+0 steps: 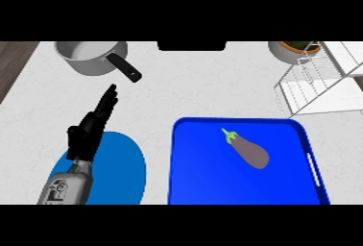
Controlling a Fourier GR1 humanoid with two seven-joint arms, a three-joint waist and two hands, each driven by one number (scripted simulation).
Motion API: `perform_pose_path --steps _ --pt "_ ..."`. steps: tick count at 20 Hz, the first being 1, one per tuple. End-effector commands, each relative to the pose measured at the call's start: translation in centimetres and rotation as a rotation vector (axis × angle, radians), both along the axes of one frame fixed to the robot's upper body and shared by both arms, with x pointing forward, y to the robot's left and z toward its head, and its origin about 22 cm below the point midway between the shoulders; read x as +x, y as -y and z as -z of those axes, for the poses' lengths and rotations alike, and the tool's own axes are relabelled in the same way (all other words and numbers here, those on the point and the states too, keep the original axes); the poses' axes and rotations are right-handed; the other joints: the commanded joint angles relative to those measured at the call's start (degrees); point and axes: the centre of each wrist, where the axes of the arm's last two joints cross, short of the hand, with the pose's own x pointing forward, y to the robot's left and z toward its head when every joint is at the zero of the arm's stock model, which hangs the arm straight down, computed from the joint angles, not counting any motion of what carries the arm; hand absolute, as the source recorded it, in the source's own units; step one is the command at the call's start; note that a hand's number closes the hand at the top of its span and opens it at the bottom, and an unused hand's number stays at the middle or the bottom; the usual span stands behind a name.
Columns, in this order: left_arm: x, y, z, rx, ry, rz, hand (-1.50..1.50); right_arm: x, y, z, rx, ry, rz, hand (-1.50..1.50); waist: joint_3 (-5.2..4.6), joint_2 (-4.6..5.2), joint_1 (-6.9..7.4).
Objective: Pick the cupcake from the tray and place it in the tiered shelf
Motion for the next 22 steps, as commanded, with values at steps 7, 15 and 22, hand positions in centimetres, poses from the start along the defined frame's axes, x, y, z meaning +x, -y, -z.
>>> perform_pose_path --steps 7,15,22 --pt "-0.4 -0.7 0.8 0.002 0.006 -0.005 0.00 -9.1 8.0 -6.1 0.211 0.064 0.140 -1.50 -0.01 -0.06 -1.04" --pt "-1.0 0.4 -0.8 0.006 0.003 -0.015 0.00 -17.5 15.6 -5.8 0.244 -0.157 0.158 -1.50 0.11 0.07 -0.95" --pt "-1.1 -1.7 -0.5 -0.005 0.001 -0.024 0.00 -24.6 19.7 -3.3 0.214 -0.195 0.136 -1.50 0.09 0.00 -1.05"
